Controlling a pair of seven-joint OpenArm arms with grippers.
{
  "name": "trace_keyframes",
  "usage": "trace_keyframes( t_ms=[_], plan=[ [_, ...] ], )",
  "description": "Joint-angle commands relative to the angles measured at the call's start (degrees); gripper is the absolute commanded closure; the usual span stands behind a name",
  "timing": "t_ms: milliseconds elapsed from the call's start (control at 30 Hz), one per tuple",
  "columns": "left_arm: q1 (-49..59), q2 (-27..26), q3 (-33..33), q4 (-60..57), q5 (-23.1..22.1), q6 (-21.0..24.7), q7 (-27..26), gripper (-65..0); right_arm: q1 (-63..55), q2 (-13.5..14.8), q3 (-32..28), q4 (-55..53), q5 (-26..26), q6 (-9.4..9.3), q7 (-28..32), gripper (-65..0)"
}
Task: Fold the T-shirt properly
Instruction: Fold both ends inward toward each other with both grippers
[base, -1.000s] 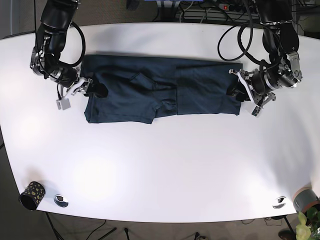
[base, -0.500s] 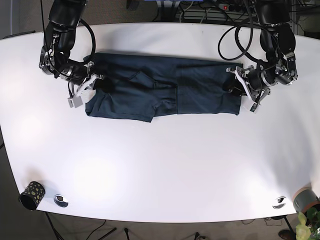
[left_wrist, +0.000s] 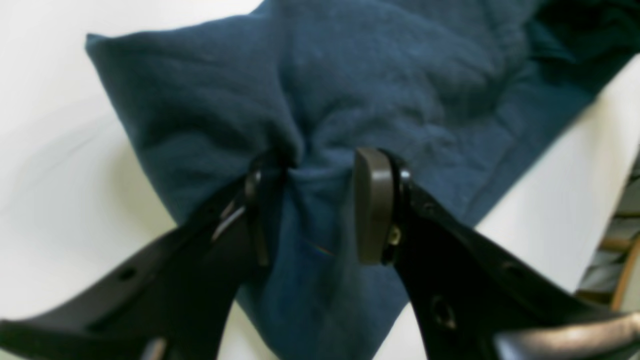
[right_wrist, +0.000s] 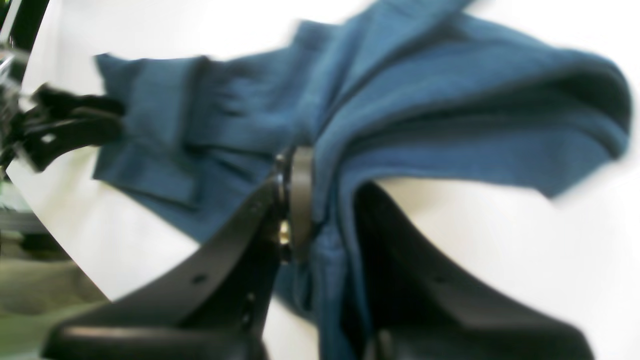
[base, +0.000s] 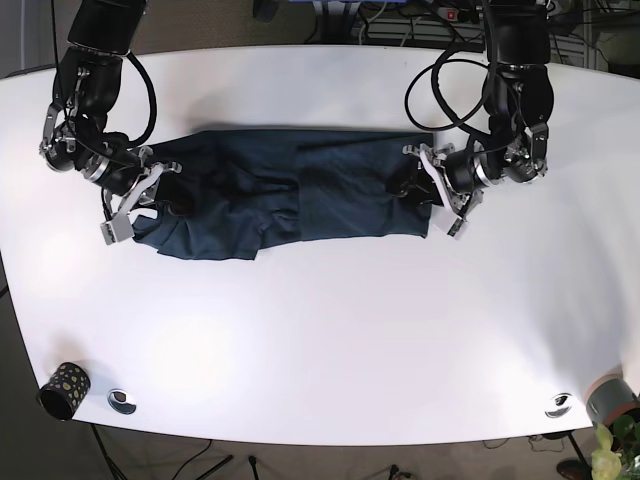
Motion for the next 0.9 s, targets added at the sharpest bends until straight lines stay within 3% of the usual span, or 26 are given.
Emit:
trace_keyframes(
  t_ms=[0,267,433,600,667,767,867],
  plan=[
    [-0.96,1.25,2.29,-1.96,1.56,-0.03,-0.64,-21.7,0.1,1.0,-0.23,5.22,1.36,0.75,0.19,0.0],
    [-3.25,3.89,11.09,-7.85,1.48,5.51,-7.06,-21.7,-0.34,-0.67,-6.12,13.57,4.53,0.93,-1.39,0.0],
    [-3.77,4.24,12.4,-8.37,1.13,5.77,-7.41,-21.7,1.07,-4.63,-10.43,12.87,4.62,0.93,-1.22,0.0],
    [-3.77,4.33,12.4,-8.11,1.13,5.77,-7.41,-21.7,3.18,-8.32,-13.77,9.61,-2.15,0.93,-1.22,0.0],
    [-3.77,4.33,12.4,-8.2,1.13,5.77,-7.41,-21.7,3.53,-8.59,-14.3,8.73,-4.17,0.93,-1.13,0.0],
    [-3.77,4.33,12.4,-8.29,1.13,5.77,-7.41,-21.7,3.71,-9.82,-14.3,7.86,-5.84,0.93,0.1,-4.0],
    [-3.77,4.24,12.4,-8.29,1.13,5.77,-7.5,-21.7,3.71,-10.26,-14.48,7.5,-6.11,0.49,1.86,-14.1]
  ],
)
